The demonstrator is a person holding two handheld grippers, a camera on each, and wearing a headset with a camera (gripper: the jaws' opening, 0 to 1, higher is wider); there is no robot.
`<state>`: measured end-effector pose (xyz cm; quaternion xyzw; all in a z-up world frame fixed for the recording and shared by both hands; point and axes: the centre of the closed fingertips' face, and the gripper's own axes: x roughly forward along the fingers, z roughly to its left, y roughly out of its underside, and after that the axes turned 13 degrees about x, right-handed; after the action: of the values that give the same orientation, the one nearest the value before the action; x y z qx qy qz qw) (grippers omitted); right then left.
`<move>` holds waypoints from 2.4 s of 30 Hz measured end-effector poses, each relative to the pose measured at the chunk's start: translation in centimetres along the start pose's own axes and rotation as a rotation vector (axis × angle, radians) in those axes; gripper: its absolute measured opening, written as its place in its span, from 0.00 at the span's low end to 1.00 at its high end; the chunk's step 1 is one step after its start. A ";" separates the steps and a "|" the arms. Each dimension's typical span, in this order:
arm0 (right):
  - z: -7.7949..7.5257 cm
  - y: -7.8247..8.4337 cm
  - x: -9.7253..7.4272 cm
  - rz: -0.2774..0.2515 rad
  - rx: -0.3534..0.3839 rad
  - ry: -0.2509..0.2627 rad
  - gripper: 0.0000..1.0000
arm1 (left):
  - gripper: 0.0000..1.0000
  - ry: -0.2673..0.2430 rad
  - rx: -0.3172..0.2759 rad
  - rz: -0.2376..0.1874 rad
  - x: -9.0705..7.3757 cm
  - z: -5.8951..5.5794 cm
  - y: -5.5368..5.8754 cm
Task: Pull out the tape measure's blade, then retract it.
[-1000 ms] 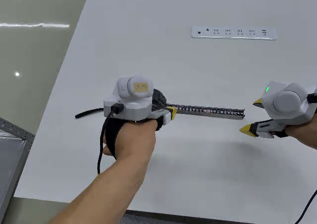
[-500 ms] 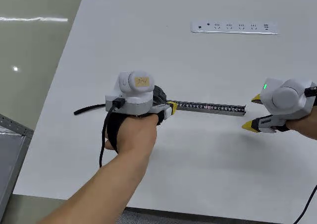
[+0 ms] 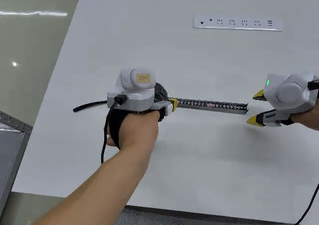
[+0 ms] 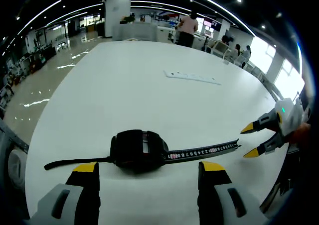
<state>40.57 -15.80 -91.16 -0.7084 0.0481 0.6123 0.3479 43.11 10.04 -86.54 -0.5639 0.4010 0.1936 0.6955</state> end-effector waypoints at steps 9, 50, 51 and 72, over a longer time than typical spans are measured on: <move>-0.2 -0.1 0.5 0.015 -0.035 -0.022 0.40 | 0.77 -0.004 -0.008 -0.002 0.6 0.3 0.1; -0.3 -0.2 2.5 0.055 -0.120 -0.114 0.28 | 0.74 -0.028 -0.043 0.007 3.0 2.3 0.1; -0.3 -0.2 2.5 0.055 -0.122 -0.116 0.28 | 0.74 -0.028 -0.044 0.005 3.1 2.3 0.0; -0.4 0.1 2.7 0.065 -0.126 -0.127 0.21 | 0.72 -0.027 -0.060 0.009 4.3 2.3 -0.1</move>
<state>41.51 -15.14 -93.61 -0.6866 0.0101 0.6688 0.2850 46.53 11.35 -89.67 -0.5802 0.3882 0.2163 0.6826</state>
